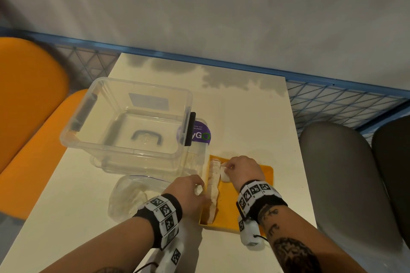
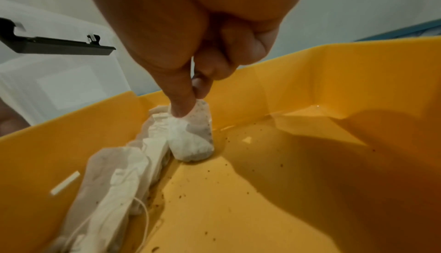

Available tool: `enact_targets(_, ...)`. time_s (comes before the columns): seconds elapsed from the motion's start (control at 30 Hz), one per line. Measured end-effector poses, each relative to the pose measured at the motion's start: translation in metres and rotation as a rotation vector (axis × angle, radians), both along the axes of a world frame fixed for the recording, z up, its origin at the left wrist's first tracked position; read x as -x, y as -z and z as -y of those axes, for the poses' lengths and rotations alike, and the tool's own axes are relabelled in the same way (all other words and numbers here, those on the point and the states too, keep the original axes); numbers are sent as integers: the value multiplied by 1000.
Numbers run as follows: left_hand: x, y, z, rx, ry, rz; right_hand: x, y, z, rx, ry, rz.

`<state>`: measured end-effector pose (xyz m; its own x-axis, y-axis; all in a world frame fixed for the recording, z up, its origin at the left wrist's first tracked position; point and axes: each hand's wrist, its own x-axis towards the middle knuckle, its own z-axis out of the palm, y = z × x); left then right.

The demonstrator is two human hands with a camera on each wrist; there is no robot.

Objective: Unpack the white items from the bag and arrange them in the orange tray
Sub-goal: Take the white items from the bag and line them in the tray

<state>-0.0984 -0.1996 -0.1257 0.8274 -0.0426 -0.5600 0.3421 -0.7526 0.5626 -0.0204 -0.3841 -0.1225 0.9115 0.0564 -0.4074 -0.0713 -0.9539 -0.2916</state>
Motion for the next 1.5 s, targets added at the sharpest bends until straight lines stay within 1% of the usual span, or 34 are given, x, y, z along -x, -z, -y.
enact_targets(0.13,-2,0,-1,-2,13,-2,2,3,-1,20,42,-4)
enact_targets(0.2,-2,0,-1,-3,19,-6,3,5,-1,10,94,-13)
enact_targets(0.3,-2,0,-2,-7,19,-9,4,8,-1,-70,206,-41)
enact_targets(0.43,-2,-1,-2,-17,30,-9,6,9,-1,-168,310,-49)
enact_targets(0.67,-2,-2,-2,-28,44,-2,7,12,-2,-200,363,-52)
enact_targets(0.73,-2,-3,-3,-25,45,-2,8,13,0,-176,378,-43)
enact_targets(0.87,-2,-3,-3,-20,46,-4,11,13,0,-105,352,-75)
enact_targets(0.97,-2,-5,0,-15,41,5,12,19,-4,-90,265,-154)
enact_targets(1.07,-1,-7,0,17,23,15,13,21,-8,-77,193,-193)
enact_targets(1.2,-2,-10,0,115,-37,80,12,9,-6,-94,199,-152)
enact_targets(1.27,-1,-14,1,169,-40,93,16,-2,-3,-185,218,-89)
enact_targets(1.33,-3,-19,3,214,-44,98,26,-20,-4,-405,245,-70)
enact_targets(1.4,-4,-20,7,241,-48,113,39,-41,-7,-605,274,-132)
enact_targets(1.43,-4,-21,9,251,-48,124,45,-49,-10,-642,271,-164)
enact_targets(1.5,-4,-23,16,267,-40,148,56,-56,-11,-623,222,-152)
